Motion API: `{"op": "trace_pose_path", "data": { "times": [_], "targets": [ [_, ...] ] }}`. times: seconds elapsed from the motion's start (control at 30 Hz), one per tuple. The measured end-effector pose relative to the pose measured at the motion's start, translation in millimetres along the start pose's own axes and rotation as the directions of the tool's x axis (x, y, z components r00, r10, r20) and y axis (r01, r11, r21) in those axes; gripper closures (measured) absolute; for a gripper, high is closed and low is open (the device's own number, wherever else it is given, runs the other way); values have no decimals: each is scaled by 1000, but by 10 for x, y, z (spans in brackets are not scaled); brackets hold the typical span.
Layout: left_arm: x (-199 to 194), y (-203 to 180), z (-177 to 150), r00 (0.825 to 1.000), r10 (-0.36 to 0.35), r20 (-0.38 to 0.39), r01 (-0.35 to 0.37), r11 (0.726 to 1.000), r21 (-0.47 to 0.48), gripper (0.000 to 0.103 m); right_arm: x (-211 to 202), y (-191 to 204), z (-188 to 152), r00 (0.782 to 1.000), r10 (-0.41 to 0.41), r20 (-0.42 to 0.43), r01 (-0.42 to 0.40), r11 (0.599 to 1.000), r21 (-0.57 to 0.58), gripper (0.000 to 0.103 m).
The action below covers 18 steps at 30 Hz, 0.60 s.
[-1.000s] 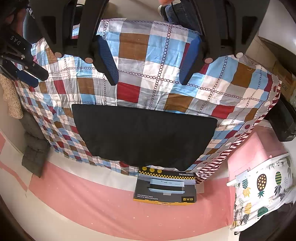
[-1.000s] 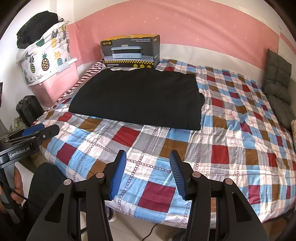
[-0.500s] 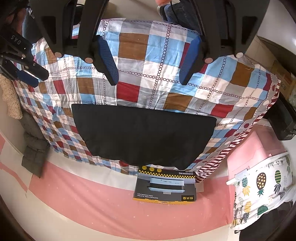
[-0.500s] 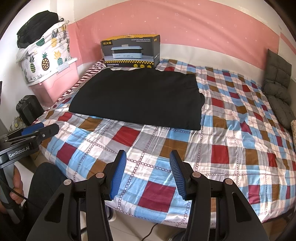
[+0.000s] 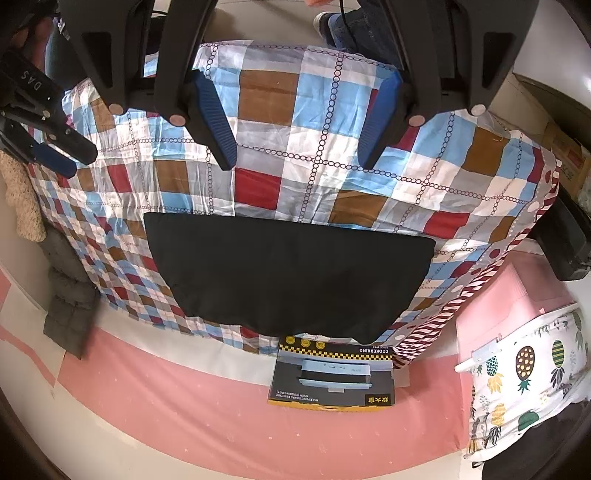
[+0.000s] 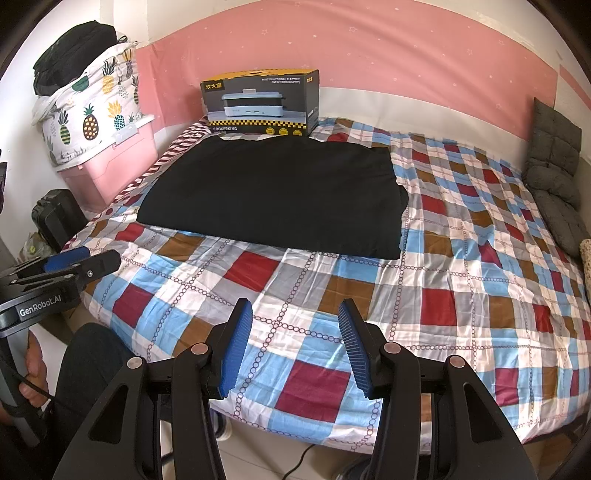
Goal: Fold large clothes
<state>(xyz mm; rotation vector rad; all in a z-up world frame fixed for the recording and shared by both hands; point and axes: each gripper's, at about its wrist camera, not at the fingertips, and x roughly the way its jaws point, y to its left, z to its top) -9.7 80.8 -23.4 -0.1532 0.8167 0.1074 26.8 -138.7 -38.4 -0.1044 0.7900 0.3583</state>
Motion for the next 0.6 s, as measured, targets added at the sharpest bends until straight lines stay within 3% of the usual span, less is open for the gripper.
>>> {"op": "trace_pose_path", "data": {
  "times": [0.6],
  "targets": [
    [61, -20, -4, 1000, 10, -23, -10, 1000, 16, 33, 4, -15, -12, 1000, 1, -2, -1, 1000, 2, 54]
  ]
}}
